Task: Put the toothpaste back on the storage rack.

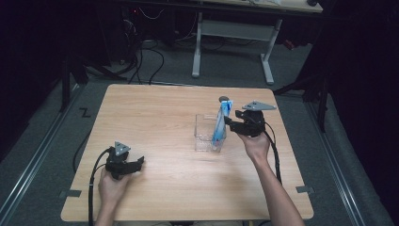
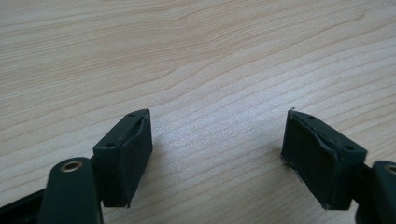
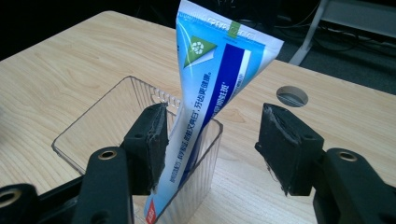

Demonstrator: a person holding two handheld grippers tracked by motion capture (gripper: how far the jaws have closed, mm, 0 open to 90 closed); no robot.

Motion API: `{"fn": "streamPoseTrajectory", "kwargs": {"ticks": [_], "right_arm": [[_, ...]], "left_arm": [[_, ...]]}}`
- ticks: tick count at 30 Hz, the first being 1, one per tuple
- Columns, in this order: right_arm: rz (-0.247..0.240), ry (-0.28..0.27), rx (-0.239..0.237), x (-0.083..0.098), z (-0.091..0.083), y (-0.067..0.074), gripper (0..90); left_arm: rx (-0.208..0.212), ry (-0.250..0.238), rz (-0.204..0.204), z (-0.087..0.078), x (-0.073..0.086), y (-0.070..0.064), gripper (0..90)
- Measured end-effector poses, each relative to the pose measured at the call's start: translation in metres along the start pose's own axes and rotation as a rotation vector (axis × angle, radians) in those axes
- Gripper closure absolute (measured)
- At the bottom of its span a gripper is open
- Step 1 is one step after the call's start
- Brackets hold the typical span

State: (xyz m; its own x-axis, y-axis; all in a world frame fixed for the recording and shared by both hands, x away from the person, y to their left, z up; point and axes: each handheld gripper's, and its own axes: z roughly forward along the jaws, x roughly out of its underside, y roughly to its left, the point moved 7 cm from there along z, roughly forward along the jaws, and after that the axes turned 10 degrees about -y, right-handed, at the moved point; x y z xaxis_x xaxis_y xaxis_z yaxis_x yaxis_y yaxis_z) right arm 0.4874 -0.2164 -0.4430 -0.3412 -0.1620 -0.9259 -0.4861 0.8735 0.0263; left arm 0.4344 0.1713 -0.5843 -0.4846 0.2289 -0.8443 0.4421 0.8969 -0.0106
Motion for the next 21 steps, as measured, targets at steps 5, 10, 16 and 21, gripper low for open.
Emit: {"fn": "streamPoseTrajectory", "kwargs": {"ticks": [5,10,16,21], "right_arm": [[0.006,-0.021,-0.002,-0.003,-0.008,-0.004,42.4],[0.024,-0.03,0.008,-0.004,-0.017,-0.008,41.6],[0.056,-0.055,-0.019,-0.007,-0.03,-0.011,41.2],[0.071,-0.076,-0.01,-0.009,-0.043,-0.018,41.2]], "left_arm": [[-0.001,-0.001,0.0,0.0,0.0,0.0,24.5],[-0.001,-0.001,0.0,0.0,0.0,0.0,24.5],[-0.001,0.0,0.0,0.0,0.0,0.0,24.5],[-0.001,0.0,0.0,0.0,0.0,0.0,24.5]]}}
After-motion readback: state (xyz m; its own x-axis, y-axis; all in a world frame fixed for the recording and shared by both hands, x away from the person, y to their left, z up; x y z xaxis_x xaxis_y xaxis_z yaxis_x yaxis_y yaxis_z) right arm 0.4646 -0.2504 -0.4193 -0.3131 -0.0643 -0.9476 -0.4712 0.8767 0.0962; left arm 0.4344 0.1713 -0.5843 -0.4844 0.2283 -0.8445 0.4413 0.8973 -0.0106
